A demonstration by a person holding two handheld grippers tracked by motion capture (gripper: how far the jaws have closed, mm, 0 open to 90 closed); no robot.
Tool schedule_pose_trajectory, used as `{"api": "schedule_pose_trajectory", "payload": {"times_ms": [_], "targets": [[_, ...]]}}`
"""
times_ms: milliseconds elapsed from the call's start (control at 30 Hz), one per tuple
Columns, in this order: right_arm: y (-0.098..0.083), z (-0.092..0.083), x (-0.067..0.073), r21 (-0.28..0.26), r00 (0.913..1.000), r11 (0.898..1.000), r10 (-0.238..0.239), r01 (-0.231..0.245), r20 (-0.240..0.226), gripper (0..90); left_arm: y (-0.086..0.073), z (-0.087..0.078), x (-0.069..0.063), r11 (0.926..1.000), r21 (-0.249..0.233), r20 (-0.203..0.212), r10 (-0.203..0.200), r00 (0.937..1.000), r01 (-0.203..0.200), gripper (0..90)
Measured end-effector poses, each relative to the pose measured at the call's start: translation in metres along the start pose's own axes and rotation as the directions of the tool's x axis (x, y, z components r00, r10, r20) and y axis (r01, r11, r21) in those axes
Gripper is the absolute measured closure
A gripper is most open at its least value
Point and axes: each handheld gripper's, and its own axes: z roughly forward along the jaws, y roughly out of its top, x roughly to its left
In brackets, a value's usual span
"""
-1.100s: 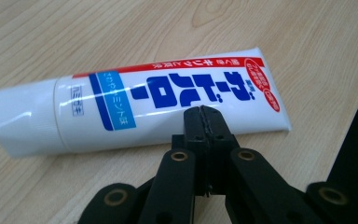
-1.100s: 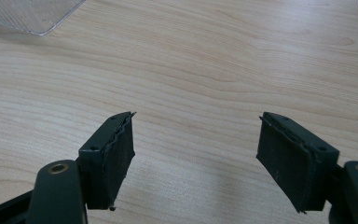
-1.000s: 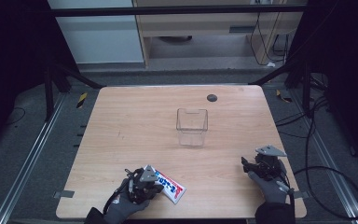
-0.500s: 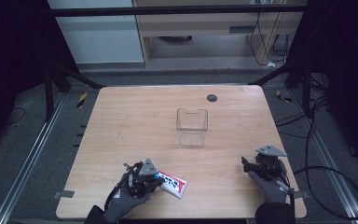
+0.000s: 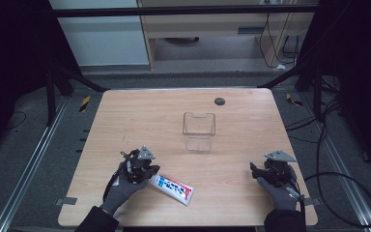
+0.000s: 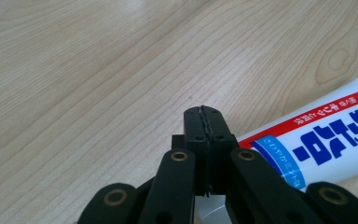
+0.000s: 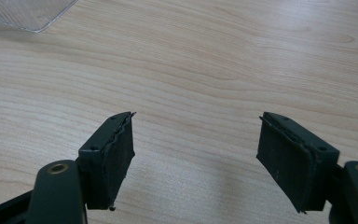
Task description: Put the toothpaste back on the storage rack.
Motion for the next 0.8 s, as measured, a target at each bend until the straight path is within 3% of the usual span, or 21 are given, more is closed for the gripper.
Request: {"api": "schedule_pose_trajectory", "payload": {"times_ms": [367, 800], "targets": [[0.0, 0.0, 0.0, 0.002, 1.0, 1.0, 0.0, 0.0, 0.0, 26.6, -0.004, -0.001, -0.003, 0.9996, 0.023, 0.01, 0.015, 0.9998, -0.016, 89.5], [0.0, -0.001, 0.0, 0.001, 1.0, 1.0, 0.004, -0.004, 0.0, 26.6, -0.025, -0.019, -0.012, 0.9988, 0.044, 0.026, 0.02, 0.9995, -0.021, 89.5]]}}
